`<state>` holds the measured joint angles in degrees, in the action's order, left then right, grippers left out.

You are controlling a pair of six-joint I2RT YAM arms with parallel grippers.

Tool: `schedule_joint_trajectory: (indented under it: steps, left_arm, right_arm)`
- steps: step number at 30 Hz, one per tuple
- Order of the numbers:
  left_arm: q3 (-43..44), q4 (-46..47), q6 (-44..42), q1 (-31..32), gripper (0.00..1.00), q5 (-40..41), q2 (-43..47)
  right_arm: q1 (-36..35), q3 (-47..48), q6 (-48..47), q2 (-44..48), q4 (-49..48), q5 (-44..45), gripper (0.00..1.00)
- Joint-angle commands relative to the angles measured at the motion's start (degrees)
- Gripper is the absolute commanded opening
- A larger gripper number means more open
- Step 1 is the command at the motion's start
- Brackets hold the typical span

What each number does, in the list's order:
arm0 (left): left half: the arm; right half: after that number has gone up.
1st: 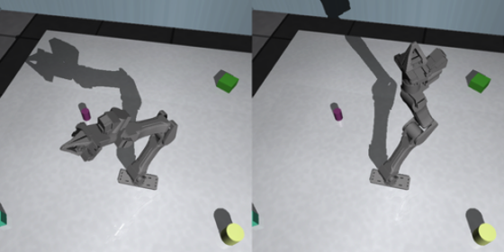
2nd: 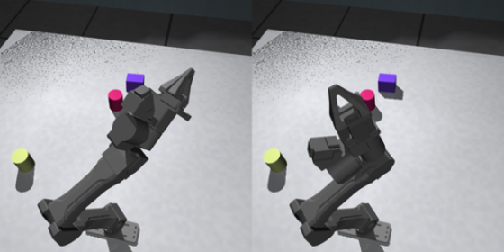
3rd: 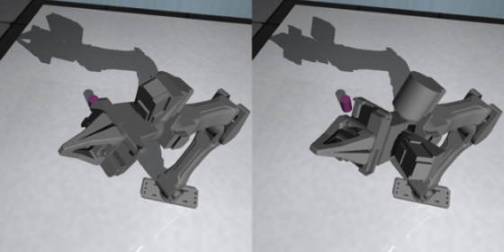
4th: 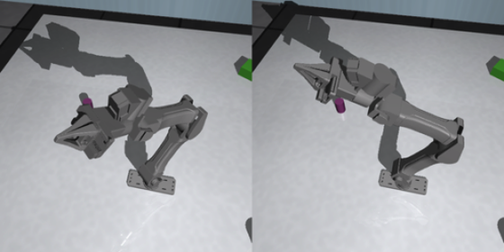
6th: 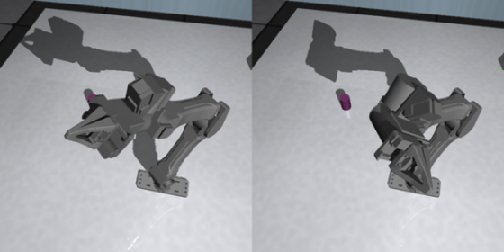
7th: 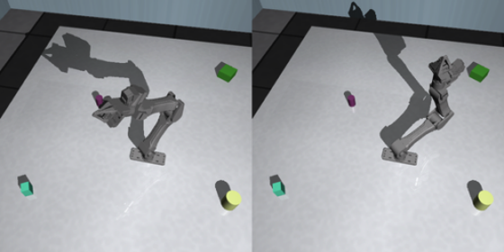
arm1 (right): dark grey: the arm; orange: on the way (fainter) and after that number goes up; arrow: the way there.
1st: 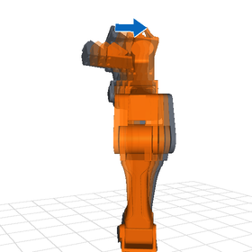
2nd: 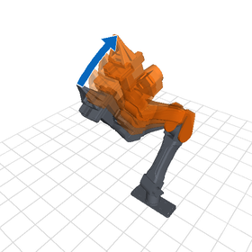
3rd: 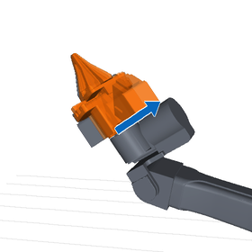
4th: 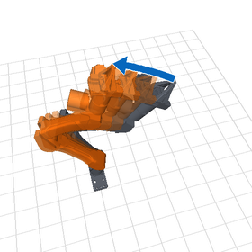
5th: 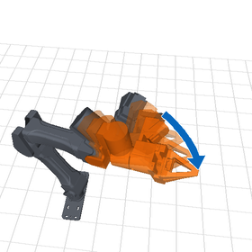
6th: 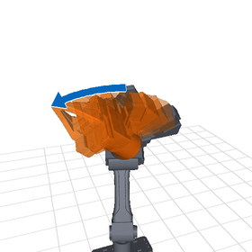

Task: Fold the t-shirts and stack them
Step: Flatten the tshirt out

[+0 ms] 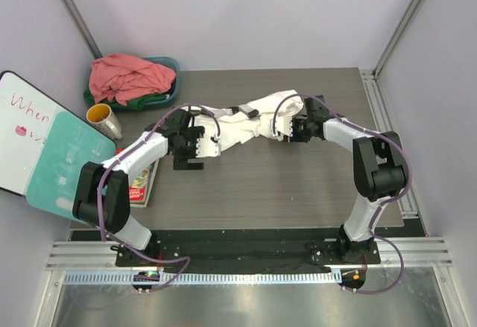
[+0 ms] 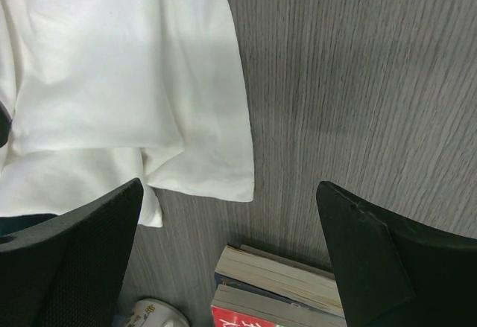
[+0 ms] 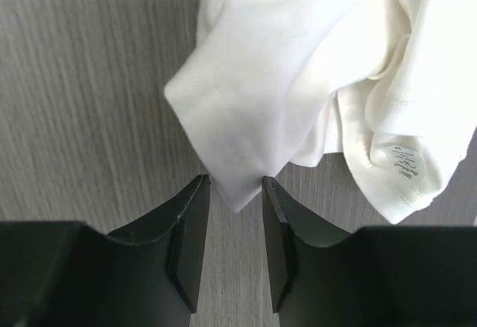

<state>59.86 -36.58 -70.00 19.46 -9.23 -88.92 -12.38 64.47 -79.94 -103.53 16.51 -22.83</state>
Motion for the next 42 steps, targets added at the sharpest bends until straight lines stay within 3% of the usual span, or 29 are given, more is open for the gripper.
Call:
schedule_joint_trajectory:
  steps: [1,6,9,13,20,21,22,24,40,42]
  left_arm:
    - [-0.26,-0.51,-1.2,0.14,0.97,-1.14,-1.51]
    - [0.52,-0.69,-0.23,0.14,0.95,-0.7,-3.71]
    - [0.97,-1.21,-0.4,0.14,0.94,-0.61,-4.06]
    - [0.88,-1.39,-0.32,0.14,0.89,-0.52,-4.76]
    - [0.79,-0.69,0.12,0.14,0.81,0.62,-6.7]
    - [0.7,-0.6,0.21,0.14,0.81,0.88,-6.87]
    - [0.96,-0.51,0.47,0.14,0.81,0.97,-6.96]
    - [1.23,-0.51,1.0,0.14,0.81,0.54,-6.96]
    - [1.93,0.54,2.06,0.14,0.81,0.88,-8.72]
    - [2.19,0.81,2.49,0.22,0.8,0.88,-8.98]
  right_arm:
    - [-0.36,2.51,1.46,-0.53,-4.38,1.3,0.37]
    - [-0.36,2.51,1.11,-1.06,-4.82,2.0,0.3]
    - [-0.36,2.86,1.1,-1.15,-4.65,2.35,0.21]
    - [-0.36,2.77,0.58,-1.07,-4.65,2.44,0.01]
    - [-0.36,3.82,0.23,-0.45,-3.16,2.7,0.01]
    - [-0.36,4.17,0.05,-0.36,-2.63,2.79,0.16]
    - [-0.36,4.44,-0.39,-0.1,-1.76,2.88,0.24]
    - [-0.28,4.88,-2.75,0.25,1.41,3.4,0.3]
    - [-0.36,0.67,-1.36,-2.82,-3.75,4.72,0.32]
    - [-0.45,-0.04,-1.01,-3.0,-7.26,5.51,0.25]
